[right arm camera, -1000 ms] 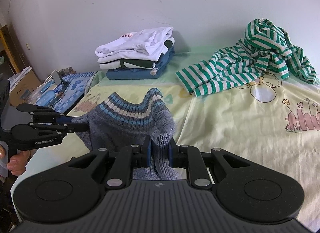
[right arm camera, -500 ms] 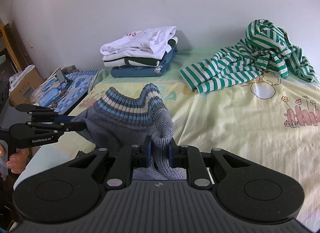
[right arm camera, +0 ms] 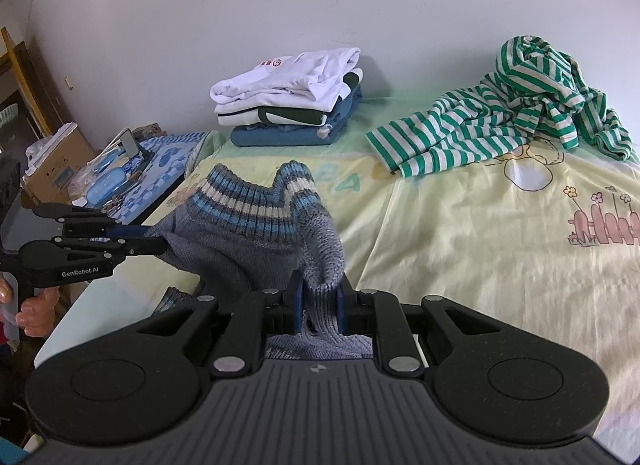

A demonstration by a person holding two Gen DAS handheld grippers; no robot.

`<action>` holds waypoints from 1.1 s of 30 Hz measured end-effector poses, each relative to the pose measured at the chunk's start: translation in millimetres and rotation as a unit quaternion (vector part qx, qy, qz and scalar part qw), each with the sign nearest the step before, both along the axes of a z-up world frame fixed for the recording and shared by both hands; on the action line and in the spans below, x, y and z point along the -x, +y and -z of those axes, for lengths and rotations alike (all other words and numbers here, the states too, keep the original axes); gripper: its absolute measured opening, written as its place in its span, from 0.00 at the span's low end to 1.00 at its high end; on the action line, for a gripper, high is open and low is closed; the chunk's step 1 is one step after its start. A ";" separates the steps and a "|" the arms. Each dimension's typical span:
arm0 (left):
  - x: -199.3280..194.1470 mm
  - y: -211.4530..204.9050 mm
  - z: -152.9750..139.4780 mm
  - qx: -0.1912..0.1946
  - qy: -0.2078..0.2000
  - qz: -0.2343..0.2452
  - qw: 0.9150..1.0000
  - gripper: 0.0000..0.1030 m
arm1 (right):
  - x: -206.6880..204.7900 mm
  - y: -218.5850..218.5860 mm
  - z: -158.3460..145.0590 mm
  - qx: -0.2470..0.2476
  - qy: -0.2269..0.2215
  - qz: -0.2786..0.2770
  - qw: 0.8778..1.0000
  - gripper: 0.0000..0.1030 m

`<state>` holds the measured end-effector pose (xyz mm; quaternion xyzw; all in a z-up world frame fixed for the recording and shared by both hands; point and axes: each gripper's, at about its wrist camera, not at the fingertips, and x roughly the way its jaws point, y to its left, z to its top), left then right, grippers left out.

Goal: Fold clothes

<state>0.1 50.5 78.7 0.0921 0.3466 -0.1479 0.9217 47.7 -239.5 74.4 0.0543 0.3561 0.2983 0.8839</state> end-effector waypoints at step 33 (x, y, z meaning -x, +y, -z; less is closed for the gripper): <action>52.9 5.2 -10.9 0.013 0.005 0.014 1.000 0.10 | 42.2 -6.8 -11.0 0.042 -0.007 -0.031 0.999 0.14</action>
